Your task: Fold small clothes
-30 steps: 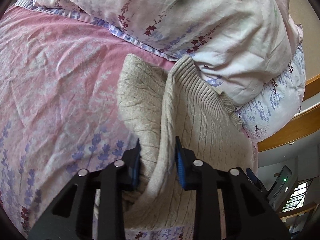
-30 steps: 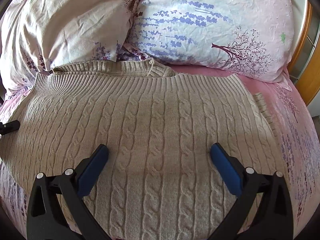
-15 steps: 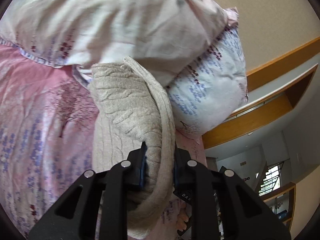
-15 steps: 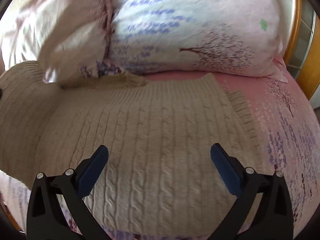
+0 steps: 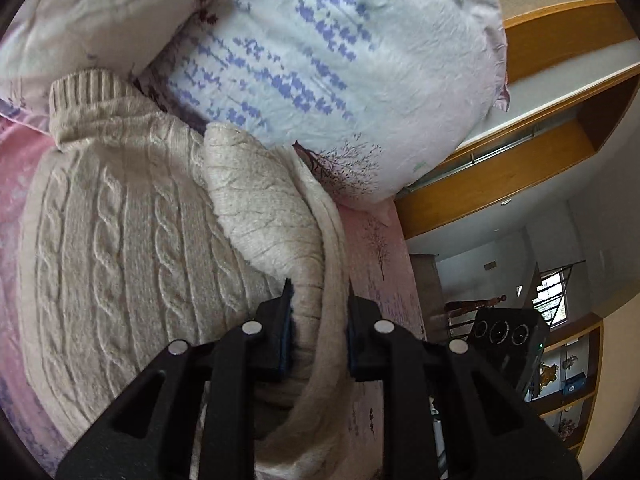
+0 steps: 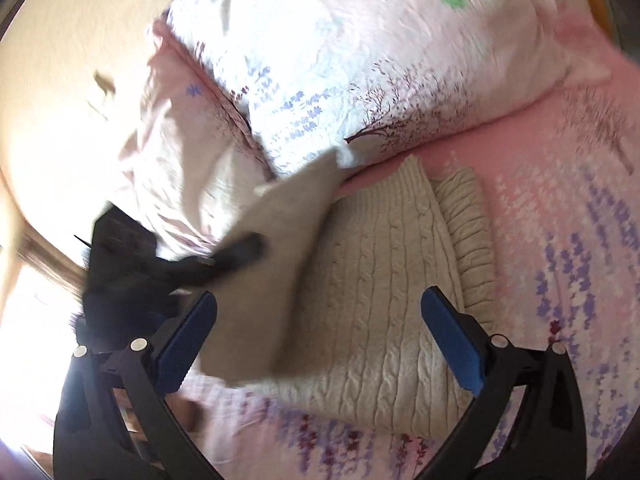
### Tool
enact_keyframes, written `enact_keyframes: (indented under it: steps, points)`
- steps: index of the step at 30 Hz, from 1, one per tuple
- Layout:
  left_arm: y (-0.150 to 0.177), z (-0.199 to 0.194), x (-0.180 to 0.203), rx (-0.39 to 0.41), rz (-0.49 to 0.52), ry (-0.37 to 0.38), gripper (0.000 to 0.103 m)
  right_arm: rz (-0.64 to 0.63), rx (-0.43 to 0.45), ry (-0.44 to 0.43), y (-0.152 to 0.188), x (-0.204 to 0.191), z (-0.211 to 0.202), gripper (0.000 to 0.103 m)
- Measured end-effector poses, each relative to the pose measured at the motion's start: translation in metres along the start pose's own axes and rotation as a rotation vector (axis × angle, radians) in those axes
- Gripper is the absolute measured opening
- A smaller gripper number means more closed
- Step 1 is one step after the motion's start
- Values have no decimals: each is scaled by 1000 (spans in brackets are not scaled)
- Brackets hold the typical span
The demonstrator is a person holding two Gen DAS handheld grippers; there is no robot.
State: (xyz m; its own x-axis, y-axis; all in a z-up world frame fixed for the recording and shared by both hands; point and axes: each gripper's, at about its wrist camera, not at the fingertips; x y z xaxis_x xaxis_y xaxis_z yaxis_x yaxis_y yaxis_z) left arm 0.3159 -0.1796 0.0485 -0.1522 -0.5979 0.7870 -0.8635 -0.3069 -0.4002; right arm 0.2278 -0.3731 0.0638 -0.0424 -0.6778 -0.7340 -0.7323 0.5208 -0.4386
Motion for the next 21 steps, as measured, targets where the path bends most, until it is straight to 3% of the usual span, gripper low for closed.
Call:
enact_keyframes:
  steps: [3,7,8,11,13,14,17,19,21]
  points:
    - [6,19,5,-13,8,-9,21,102,-21,-48,-7,16,1,102]
    - [9,42,13,-57,24,2,27,144,-24,-48,-14,25,7,102]
    - [8,43,14,-66,23,20,32,147,-32,-46,-15,27,8,102]
    - [6,35,16,-98,27,106,33,147,-68,-42,-15,27,18,102]
    - [1,16,15,-98,49,108,44,151,-87,-50,-16,27,23,102]
    - [-3,4,13,-75,66,106,56,145,-98,-38,-17,26,26,102]
    - [-13,-41,1,35,123,22,66,154,-141,-20,-19,26,36,102]
    - [-19,-63,-8,100,181,-101,69,159,-163,-3,-23,26,43,98]
    - [-22,-85,-22,135,219,-198,74,168,-186,15,-27,27,52,78]
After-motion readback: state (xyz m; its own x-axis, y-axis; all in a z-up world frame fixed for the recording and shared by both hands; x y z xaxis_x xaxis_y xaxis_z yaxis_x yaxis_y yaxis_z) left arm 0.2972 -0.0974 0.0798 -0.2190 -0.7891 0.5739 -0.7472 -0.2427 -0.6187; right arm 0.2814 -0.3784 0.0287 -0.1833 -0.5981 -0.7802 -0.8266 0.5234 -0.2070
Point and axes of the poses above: each gripper's, at about its wrist camera, not at the fingertips, and z roughly the way its jaws point, x to its right, y to its underside, and after that the axes turned 11 degrees about x, right-handed
